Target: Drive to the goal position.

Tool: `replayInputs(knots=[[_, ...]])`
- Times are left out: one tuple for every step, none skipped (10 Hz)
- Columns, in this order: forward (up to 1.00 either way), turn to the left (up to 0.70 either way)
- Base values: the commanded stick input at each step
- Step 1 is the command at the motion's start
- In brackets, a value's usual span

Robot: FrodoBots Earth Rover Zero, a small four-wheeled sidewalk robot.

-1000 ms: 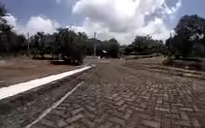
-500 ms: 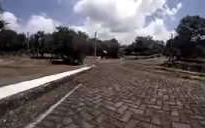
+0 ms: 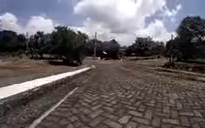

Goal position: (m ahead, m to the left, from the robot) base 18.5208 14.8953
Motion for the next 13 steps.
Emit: replayInputs(knots=[[0.70,0.00],[0.70,0.00],[0.70,0.00],[0.70,0.00],[0.70,0.00],[0.70,0.00],[0.70,0.00],[0.70,0.00],[0.70,0.00],[0.70,0.00],[0.70,0.00],[0.70,0.00],[0.70,0.00]])
